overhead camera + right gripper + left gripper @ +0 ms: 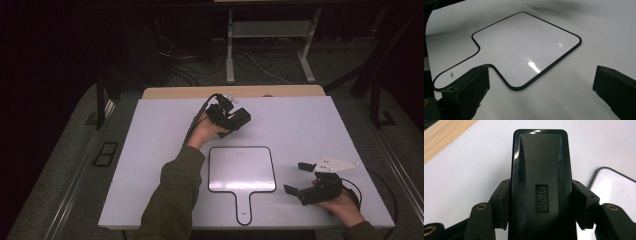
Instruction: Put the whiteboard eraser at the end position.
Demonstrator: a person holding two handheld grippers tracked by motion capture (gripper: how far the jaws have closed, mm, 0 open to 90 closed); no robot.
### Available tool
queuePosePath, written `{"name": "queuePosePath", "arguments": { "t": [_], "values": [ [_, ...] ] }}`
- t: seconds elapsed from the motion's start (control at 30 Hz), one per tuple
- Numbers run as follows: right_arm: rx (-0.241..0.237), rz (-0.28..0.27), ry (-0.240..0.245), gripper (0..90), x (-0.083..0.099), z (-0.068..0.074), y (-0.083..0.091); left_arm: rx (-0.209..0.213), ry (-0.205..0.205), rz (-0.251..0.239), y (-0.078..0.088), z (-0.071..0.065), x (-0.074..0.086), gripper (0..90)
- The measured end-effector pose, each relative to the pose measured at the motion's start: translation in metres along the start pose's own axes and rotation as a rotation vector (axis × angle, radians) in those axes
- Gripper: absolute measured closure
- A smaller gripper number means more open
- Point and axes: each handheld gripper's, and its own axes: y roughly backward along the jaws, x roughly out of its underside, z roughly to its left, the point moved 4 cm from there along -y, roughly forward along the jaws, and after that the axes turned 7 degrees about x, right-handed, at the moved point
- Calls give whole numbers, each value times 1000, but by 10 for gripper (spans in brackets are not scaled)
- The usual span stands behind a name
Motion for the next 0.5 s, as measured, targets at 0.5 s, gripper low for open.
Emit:
{"name": "queuePosePath", "arguments": {
  "t": [0.5],
  "values": [
    [-7, -4, -12, 0, 0, 0, 0, -10, 44, 24, -43, 19, -5, 387]
  ]
}}
